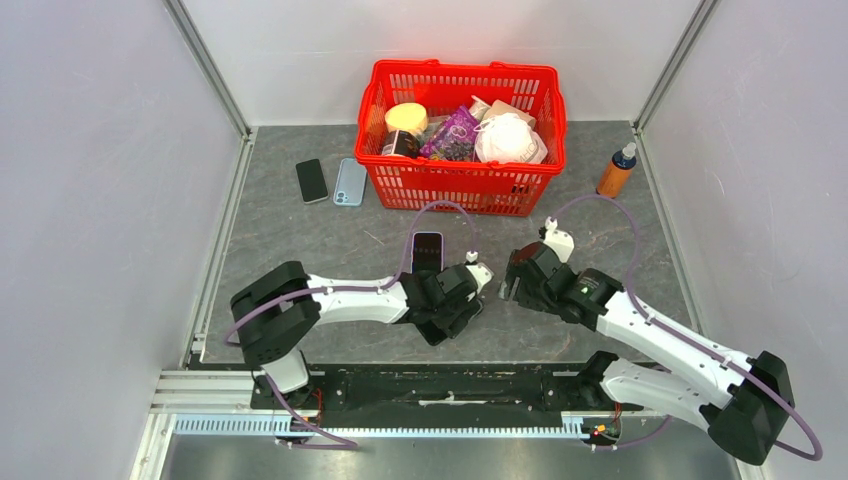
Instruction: Put the phone into the phone case
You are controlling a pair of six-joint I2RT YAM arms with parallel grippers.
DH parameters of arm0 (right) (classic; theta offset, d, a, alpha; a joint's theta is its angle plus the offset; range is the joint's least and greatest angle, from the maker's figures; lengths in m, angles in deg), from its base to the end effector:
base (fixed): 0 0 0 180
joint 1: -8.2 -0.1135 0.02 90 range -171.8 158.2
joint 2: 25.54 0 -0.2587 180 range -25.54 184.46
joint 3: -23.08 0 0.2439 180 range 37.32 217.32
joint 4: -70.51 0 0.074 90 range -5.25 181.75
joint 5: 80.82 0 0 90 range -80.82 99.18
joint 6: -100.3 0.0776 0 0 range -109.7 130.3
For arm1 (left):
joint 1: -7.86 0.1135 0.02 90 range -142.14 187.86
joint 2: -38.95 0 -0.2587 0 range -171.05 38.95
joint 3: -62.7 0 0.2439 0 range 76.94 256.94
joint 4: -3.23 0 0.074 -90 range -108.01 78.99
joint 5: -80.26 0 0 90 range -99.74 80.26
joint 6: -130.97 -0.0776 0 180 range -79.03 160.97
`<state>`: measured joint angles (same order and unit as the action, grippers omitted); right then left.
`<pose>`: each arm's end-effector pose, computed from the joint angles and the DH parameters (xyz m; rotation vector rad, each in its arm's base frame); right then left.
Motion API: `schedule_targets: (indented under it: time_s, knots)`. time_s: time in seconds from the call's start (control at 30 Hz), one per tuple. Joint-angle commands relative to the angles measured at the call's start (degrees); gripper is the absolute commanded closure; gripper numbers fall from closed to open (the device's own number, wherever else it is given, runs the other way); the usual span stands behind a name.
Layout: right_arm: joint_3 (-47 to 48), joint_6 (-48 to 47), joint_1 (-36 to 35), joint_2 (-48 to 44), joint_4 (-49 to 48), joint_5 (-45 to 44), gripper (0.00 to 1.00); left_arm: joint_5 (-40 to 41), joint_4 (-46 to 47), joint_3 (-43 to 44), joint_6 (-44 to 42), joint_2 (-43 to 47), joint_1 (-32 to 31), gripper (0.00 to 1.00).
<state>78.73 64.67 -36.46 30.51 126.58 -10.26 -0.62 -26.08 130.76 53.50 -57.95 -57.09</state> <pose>0.1609 0.1227 0.2037 0.3396 2.4759 0.2943 0.1569 -0.3066 0.1247 1.0931 2.3542 -0.3019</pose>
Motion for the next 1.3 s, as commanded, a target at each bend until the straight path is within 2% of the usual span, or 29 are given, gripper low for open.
schedule_targets:
  time_s: [0.0,0.23,0.33,0.47,0.57,0.73,0.9,1.27]
  knots:
    - [-0.1,0.6,0.2,-1.6,1.2,-2.9,0.19,1.1,3.8,-0.6,3.4,5.4,0.4,0.97]
    - [0.2,-0.2,0.2,-1.5,0.5,-2.6,0.19,7.0,-0.6,-0.4,11.3,14.8,4.6,0.98]
    - [0.3,-1.1,0.2,-1.3,0.0,-2.4,0.18,9.6,-5.4,-0.1,15.9,18.4,9.9,0.98]
    - [0.3,-1.9,0.2,-0.9,-1.1,-1.0,0.18,9.7,-6.4,-0.8,17.9,20.1,17.6,0.98]
    - [0.2,-2.6,0.2,-0.7,-1.9,0.0,0.18,10.4,-5.9,-0.3,19.2,17.4,22.0,0.98]
    - [0.4,-3.5,0.3,-1.4,-1.5,0.9,0.18,12.2,-3.6,-0.7,20.3,12.3,25.7,0.98]
    - [-0.9,-3.3,0.2,-3.5,-1.5,1.5,0.18,14.1,0.2,-2.3,20.0,9.0,27.1,0.98]
    - [-2.2,-2.5,0.2,-5.0,-1.4,2.4,0.18,12.1,3.8,-0.2,19.5,2.4,29.1,0.98]
